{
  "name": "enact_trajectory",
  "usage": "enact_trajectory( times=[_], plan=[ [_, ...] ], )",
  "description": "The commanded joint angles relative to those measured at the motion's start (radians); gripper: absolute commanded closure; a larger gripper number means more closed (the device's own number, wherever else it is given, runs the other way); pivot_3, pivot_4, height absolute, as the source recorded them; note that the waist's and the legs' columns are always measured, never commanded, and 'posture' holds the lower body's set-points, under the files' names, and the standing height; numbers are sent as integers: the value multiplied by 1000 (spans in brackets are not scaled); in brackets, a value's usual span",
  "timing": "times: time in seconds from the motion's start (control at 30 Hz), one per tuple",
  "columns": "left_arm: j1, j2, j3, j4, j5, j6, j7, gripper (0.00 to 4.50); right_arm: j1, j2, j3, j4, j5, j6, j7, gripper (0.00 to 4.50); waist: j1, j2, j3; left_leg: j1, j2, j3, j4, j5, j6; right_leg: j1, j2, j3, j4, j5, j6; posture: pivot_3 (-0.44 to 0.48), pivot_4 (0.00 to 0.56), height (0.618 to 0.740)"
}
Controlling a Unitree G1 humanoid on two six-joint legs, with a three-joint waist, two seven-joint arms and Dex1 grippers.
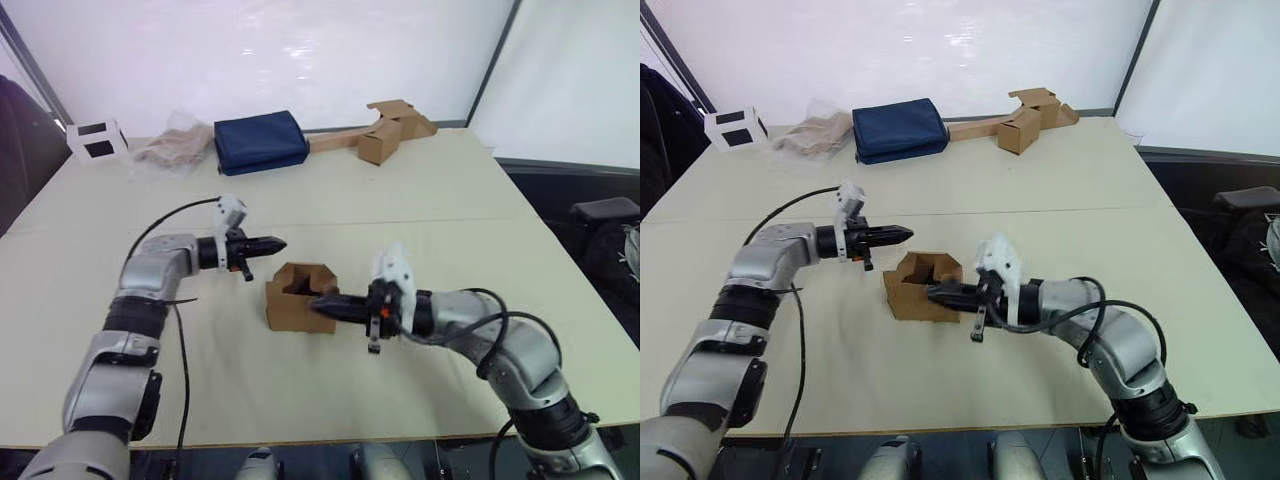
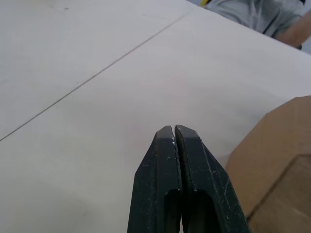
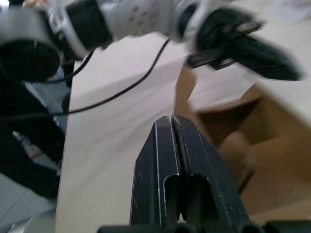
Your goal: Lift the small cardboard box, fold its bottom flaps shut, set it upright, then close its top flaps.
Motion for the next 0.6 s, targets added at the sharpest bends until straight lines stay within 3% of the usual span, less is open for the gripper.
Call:
enact_trajectory(
  times=[0.03,0.33,0.6],
  plan=[
    [-5,-17,-29,32,36,-42,-48,4459,-24,28,30,30,-42,-48,-3,4500,0,0,0,0,0,0,0,0,0,0,0,0,0,0,0,0,150,740],
    [58,2,-32,-70,28,19,-117,4459,-86,86,68,197,-138,-110,-7,4500,3,0,0,0,0,0,0,0,0,0,0,0,0,0,0,0,150,740],
    [111,26,-12,-164,22,71,-104,4459,-100,88,106,271,-208,-142,25,4500,4,0,0,0,0,0,0,0,0,0,0,0,0,0,0,0,150,740]
  ],
)
